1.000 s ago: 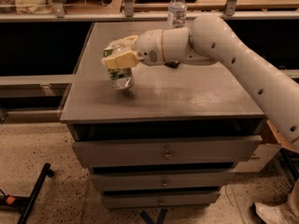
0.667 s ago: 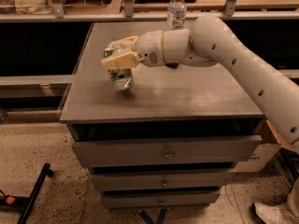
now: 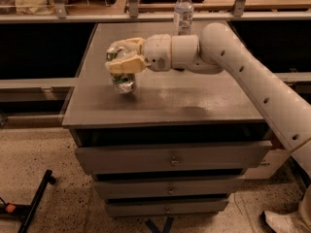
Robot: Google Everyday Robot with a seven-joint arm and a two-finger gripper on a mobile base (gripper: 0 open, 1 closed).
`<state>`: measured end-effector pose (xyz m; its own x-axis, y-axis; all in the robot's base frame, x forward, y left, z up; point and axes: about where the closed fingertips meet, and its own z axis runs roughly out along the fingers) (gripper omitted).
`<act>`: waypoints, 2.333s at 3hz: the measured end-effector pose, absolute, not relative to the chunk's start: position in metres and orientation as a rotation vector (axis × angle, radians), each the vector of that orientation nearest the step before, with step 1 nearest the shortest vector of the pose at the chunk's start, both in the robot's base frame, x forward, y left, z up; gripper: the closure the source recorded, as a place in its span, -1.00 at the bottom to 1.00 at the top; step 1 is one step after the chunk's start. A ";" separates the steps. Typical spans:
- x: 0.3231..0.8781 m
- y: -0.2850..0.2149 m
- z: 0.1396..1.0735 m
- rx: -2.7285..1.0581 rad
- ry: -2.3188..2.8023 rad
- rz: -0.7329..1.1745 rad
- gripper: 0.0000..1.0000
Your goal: Place 7up can upright
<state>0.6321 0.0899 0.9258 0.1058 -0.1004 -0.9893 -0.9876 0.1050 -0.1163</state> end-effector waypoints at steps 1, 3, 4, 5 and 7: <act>0.629 0.092 0.928 -1.278 1.179 1.018 1.00; 0.622 0.089 0.928 -1.381 1.123 0.978 0.17; 0.619 0.082 0.926 -1.389 1.097 0.964 -0.30; 0.618 0.071 0.921 -1.372 1.101 0.950 -0.77; 0.619 0.059 0.912 -1.353 1.143 0.937 -1.00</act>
Offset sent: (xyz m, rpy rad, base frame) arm -0.0076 -0.0058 0.0010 -0.0250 -0.1043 0.0995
